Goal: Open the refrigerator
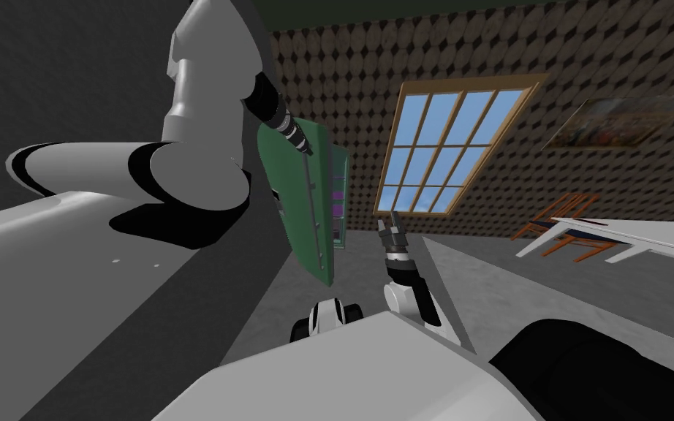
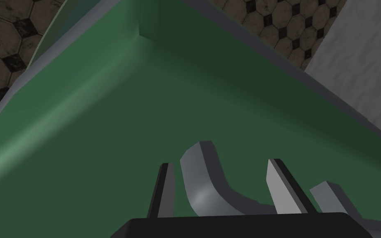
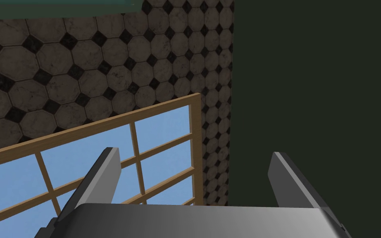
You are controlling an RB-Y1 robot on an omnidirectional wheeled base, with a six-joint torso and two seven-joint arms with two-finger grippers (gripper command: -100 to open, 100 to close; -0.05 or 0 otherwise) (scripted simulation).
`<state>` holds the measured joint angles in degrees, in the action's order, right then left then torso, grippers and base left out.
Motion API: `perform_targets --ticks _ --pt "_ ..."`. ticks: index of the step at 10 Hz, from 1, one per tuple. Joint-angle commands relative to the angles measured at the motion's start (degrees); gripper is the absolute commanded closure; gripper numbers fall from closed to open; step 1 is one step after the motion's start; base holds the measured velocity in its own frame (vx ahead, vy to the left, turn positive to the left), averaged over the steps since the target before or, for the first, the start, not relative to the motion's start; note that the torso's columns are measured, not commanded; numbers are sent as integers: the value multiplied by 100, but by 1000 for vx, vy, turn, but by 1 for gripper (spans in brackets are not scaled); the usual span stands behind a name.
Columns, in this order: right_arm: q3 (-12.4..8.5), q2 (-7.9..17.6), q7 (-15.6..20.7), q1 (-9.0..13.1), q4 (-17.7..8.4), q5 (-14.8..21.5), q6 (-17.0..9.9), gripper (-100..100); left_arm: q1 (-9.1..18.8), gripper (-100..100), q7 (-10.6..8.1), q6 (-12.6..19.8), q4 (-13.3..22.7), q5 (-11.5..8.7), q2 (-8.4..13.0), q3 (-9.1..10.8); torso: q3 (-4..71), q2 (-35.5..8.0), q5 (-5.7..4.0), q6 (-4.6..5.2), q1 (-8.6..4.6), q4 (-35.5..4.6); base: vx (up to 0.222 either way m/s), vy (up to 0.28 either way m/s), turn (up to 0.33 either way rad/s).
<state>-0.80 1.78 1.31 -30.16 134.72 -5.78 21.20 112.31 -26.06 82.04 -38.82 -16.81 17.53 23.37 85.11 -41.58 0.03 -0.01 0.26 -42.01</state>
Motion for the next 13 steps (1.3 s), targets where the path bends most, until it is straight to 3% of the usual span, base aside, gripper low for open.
perform_targets --ticks 1,2,6,7,9,13 --pt "0 0 0 0 0 0 0 0 67 100 298 64 53 -267 -88 145 4 1 3 2 11 3 -163 338 -48" --pt "0 0 0 1 -1 0 0 0 67 100 298 64 53 -267 -88 145 -4 -17 1 1 -1 2 -99 266 -38" --pt "1 -1 0 0 0 0 0 0 89 100 606 185 13 -601 -219 336 -16 -20 4 -7 -16 4 -88 273 -26" --pt "1 -1 0 0 0 0 0 0 116 100 519 168 -21 -543 -207 302 -27 -31 0 -2 -21 3 -56 125 -20" --pt "1 -1 0 -1 0 0 0 0 135 100 733 328 -28 -777 -264 444 -16 -18 -14 8 -41 -6 -5 236 -44" --pt "1 -1 0 -1 0 0 0 0 148 100 932 479 -37 -997 -312 580 -2 -5 -3 -4 -28 2 -19 259 -28"
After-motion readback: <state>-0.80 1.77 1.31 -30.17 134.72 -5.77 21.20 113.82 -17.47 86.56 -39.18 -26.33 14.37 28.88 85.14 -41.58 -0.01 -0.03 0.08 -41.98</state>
